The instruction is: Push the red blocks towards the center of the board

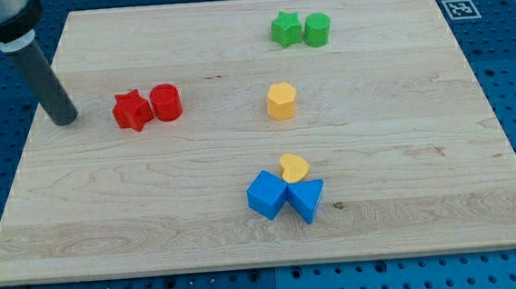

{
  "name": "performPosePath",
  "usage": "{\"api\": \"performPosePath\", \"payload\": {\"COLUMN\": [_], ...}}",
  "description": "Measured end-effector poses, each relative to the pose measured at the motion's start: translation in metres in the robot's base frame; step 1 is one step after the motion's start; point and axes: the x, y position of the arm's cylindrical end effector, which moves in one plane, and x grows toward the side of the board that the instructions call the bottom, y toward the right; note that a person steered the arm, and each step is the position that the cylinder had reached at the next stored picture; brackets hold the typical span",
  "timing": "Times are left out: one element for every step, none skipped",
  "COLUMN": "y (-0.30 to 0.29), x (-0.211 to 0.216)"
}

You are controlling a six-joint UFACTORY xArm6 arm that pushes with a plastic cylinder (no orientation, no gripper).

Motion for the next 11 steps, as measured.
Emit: {"api": "performPosePath", "payload": {"y": [0.032,0.064,0.088,0.103,0.121,0.141,0.164,0.184,0.171,0.113,0.099], "x": [0.000,0.000,0.000,0.000,0.000,0.000,0.000,0.000,0.000,-0.030,-0.108]}}
